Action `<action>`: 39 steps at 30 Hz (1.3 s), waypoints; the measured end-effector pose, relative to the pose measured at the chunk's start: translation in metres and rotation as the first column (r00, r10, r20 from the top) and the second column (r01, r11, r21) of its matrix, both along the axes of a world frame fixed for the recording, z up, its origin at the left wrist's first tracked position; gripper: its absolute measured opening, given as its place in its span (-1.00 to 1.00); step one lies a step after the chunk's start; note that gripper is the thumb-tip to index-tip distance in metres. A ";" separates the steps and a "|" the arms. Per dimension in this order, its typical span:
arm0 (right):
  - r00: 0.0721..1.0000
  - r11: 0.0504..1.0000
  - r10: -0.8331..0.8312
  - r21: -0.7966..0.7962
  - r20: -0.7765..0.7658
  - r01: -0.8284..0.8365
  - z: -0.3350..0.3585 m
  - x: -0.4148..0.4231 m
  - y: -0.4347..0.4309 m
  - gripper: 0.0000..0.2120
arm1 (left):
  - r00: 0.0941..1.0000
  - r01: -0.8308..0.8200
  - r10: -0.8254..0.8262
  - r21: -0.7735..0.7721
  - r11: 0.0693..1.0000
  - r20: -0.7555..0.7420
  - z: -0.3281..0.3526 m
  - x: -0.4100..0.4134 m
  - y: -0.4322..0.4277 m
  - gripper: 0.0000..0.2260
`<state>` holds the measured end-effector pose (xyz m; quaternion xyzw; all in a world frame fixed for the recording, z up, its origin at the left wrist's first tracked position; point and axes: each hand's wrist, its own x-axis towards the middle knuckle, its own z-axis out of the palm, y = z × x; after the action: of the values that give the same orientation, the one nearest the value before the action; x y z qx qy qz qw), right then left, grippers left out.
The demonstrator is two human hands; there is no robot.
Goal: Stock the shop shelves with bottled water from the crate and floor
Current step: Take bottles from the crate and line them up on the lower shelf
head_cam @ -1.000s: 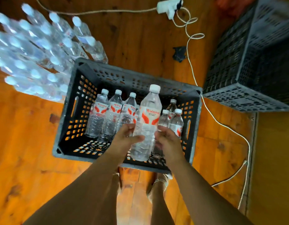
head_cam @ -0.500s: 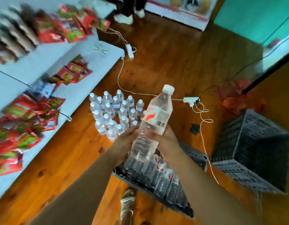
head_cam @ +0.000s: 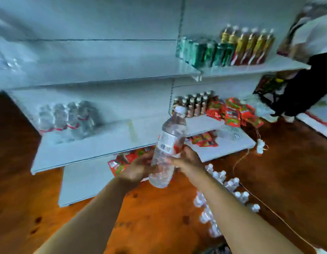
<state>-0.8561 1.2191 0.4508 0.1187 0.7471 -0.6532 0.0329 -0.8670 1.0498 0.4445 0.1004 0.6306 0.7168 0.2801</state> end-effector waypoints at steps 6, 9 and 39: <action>0.990 0.957 0.123 0.275 -0.075 -0.098 -0.023 -0.122 -0.151 -0.54 | 0.962 -0.271 0.270 -0.155 0.950 -0.031 -0.034 -0.093 -0.132 -0.31; 0.986 0.934 0.150 0.338 -0.071 -0.118 -0.046 -0.177 -0.215 -0.49 | 0.921 -0.389 0.331 -0.437 0.811 -0.205 -0.070 -0.138 -0.181 -0.09; 0.878 0.897 0.305 0.421 -0.368 -0.135 -0.314 -0.462 -0.401 -0.45 | 0.327 -0.939 0.694 -0.304 0.161 -0.642 -0.351 -0.402 -0.297 -0.63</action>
<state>-1.3184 0.8182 0.1370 -0.1098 0.8576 -0.4963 -0.0787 -1.2686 0.7525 0.0934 -0.2392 0.8161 0.4530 -0.2676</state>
